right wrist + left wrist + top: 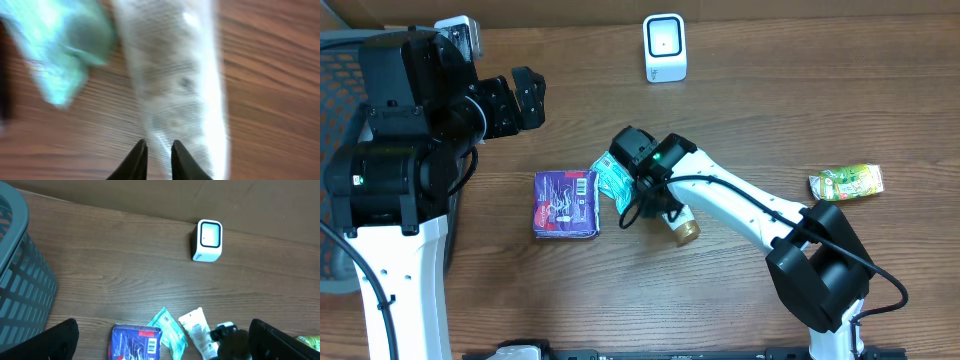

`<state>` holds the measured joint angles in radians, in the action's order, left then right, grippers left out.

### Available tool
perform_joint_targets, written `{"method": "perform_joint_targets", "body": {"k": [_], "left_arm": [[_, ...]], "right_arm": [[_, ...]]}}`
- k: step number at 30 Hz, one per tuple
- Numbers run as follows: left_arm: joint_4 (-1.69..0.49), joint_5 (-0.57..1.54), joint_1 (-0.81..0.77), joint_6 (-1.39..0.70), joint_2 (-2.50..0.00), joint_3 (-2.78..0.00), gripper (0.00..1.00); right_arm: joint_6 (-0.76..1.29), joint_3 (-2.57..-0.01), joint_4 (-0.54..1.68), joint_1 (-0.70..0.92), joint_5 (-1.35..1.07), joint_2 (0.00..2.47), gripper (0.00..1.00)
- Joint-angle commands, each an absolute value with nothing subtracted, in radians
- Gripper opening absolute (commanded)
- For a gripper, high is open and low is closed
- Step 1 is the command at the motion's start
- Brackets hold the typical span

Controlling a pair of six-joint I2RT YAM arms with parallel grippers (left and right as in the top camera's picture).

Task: Scan the item barcode

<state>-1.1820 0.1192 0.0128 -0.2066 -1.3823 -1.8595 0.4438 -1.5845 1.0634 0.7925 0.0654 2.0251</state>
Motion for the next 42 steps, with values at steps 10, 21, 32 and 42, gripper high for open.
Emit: {"method": "perform_joint_targets", "body": {"k": [10,21,32,42], "left_arm": [[-1.179,0.123,0.012,-0.187,-1.386,-1.867,0.99],[-1.179,0.123,0.012,-0.187,-1.386,-1.867,1.00],[-1.179,0.123,0.012,-0.187,-1.386,-1.867,1.00],[-1.179,0.123,0.012,-0.187,-1.386,-1.867,0.99]], "right_arm": [[0.459,-1.558,1.115,0.746,-0.259,2.088,0.31],[0.483,-1.558,1.184,0.454,0.141,2.088,0.31],[0.329,-1.628,1.048,0.186,-0.368,2.073,0.40],[0.545,-1.507,1.028,0.245,-0.639,2.061,0.61]]}}
